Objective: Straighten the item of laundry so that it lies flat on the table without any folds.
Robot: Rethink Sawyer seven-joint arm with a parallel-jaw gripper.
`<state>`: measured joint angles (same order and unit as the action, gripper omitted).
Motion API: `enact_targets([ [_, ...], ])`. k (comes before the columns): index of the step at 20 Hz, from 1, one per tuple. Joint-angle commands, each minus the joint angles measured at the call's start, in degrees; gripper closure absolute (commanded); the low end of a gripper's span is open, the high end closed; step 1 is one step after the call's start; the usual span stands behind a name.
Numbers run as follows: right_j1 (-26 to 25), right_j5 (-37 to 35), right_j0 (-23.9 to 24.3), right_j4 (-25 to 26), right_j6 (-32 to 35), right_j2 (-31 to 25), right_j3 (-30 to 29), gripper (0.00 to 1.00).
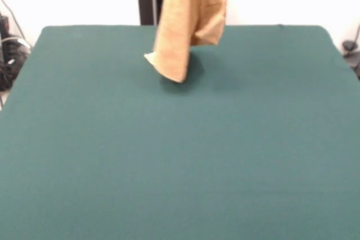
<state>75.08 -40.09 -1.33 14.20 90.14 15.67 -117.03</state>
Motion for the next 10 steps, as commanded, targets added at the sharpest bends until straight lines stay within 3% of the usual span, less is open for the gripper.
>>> enact_targets([
  [1, -16.52, 14.15, -0.36, -1.57, 9.07, -10.13, -1.87, 1.0],
  [10, -27.99, 29.26, -0.64, 0.4, 9.59, -10.53, 2.07, 1.0],
])
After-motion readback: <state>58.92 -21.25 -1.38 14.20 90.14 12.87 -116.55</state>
